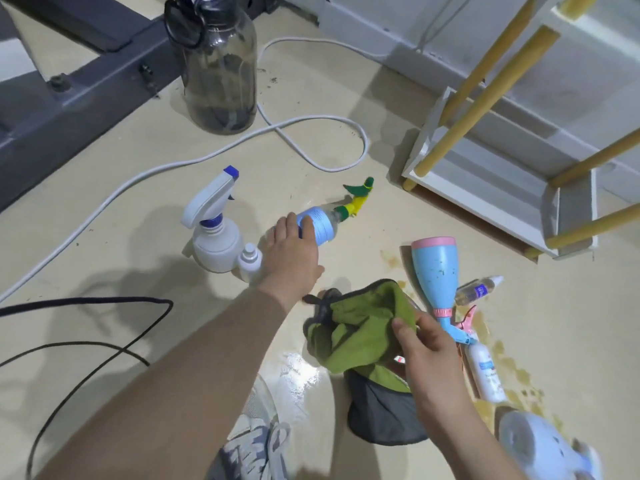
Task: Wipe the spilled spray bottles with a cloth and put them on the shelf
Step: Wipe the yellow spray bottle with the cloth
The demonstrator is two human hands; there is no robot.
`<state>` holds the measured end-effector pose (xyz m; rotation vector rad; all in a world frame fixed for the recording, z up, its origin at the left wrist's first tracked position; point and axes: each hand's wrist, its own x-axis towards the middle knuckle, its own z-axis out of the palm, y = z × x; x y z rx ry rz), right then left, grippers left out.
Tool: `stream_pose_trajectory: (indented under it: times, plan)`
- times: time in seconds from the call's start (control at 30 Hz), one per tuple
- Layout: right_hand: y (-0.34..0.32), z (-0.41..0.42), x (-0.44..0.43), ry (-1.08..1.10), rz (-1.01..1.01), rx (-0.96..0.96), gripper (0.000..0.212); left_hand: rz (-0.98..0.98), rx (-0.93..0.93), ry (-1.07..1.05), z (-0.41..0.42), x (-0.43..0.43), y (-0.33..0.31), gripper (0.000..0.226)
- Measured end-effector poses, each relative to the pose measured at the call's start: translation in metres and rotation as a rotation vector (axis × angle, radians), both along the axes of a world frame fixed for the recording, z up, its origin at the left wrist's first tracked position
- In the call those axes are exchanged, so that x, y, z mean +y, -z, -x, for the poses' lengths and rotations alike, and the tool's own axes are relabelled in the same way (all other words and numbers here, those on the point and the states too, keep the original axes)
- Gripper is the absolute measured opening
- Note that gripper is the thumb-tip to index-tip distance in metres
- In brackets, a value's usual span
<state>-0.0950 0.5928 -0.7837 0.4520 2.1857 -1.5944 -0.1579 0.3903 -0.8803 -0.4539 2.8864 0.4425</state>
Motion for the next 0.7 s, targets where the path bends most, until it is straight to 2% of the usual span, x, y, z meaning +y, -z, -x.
stream_pose_trajectory:
  times: [0.03, 0.13, 0.2, 0.27, 0.33, 0.4, 0.43, 0.5, 0.57, 0.63, 0.7]
  plan:
    - [-0.005, -0.001, 0.004, 0.017, 0.05, 0.0, 0.02, 0.073, -0.046, -0.003, 0.008, -0.006, 0.005, 0.09]
    - [-0.02, 0.002, 0.008, 0.095, 0.185, 0.001, 0.018, 0.214, -0.032, 0.017, 0.018, -0.015, 0.008, 0.077]
    - [-0.025, 0.004, 0.007, 0.122, 0.27, -0.014, 0.02, 0.221, -0.052, 0.032, 0.019, -0.01, 0.003, 0.071]
    - [-0.027, 0.004, 0.002, 0.12, 0.337, -0.031, 0.02, 0.035, -0.142, -0.06, 0.014, 0.001, -0.002, 0.068]
    - [-0.023, 0.004, -0.003, 0.088, 0.34, -0.025, 0.035, -0.245, -0.191, -0.197, 0.001, 0.011, -0.008, 0.069]
    - [-0.01, 0.003, -0.012, 0.014, 0.327, -0.011, 0.032, -0.539, -0.258, -0.335, -0.02, 0.02, -0.014, 0.07]
    - [-0.003, 0.0, -0.017, -0.033, 0.31, -0.018, 0.025, -0.714, -0.267, -0.395, -0.031, 0.026, -0.019, 0.065]
    - [0.018, -0.002, -0.023, -0.167, 0.173, 0.02, 0.024, -1.027, -0.25, -0.468, -0.05, 0.041, -0.028, 0.04]
    - [0.033, 0.0, -0.024, -0.248, 0.002, 0.119, 0.029, -1.197, -0.253, -0.479, -0.066, 0.052, -0.041, 0.028]
    - [0.041, 0.013, -0.022, -0.189, -0.063, 0.156, 0.032, -1.266, -0.226, -0.507, -0.078, 0.057, -0.053, 0.035]
    - [0.047, 0.03, -0.018, 0.031, 0.112, 0.041, 0.039, -1.322, -0.202, -0.522, -0.09, 0.059, -0.061, 0.037]
